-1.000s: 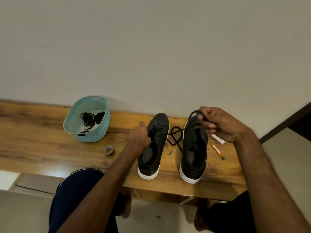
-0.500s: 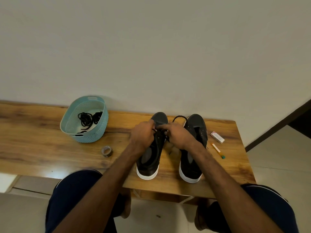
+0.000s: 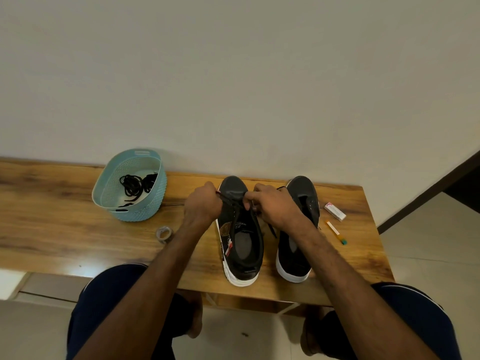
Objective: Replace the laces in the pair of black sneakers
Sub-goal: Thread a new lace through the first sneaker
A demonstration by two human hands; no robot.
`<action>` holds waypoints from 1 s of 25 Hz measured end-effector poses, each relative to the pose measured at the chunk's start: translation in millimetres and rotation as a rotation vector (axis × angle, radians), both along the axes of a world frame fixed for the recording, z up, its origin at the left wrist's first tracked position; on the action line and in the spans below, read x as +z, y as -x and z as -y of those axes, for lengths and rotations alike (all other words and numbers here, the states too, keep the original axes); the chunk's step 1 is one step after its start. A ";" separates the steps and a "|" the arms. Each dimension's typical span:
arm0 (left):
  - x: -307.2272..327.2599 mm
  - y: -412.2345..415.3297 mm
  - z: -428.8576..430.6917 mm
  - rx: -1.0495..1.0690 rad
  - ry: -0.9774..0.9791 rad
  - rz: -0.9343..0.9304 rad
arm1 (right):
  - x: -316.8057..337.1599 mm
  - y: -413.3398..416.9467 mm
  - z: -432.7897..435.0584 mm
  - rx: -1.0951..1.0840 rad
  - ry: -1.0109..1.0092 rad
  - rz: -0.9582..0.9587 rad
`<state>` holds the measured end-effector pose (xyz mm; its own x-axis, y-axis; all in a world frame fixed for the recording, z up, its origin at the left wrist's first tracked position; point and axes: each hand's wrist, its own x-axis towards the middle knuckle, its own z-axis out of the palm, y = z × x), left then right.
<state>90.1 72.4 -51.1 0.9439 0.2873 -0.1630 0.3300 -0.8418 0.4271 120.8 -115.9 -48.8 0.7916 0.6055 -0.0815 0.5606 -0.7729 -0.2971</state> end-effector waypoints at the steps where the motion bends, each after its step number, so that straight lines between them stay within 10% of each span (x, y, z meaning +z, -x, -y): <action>1: 0.3 1.0 1.2 -0.145 -0.195 0.022 | 1.6 0.4 2.0 -0.005 -0.004 0.007; 9: 11.1 2.2 22.7 -0.548 -0.359 0.053 | 6.6 1.9 1.5 -0.016 0.020 0.065; 12: 18.5 0.1 -0.3 -0.274 -0.527 0.208 | 8.7 0.4 6.8 -0.036 0.001 0.029; 16: 32.8 -4.8 -56.3 0.166 -0.526 -0.092 | 5.0 -2.3 7.7 -0.043 -0.055 -0.022; 21: 26.8 0.0 -2.3 -0.414 0.138 0.026 | 6.0 -3.1 5.8 -0.053 -0.081 -0.056; 25: 13.3 -7.4 31.6 -0.546 -0.020 -0.088 | 7.6 -3.9 8.6 -0.073 -0.042 -0.010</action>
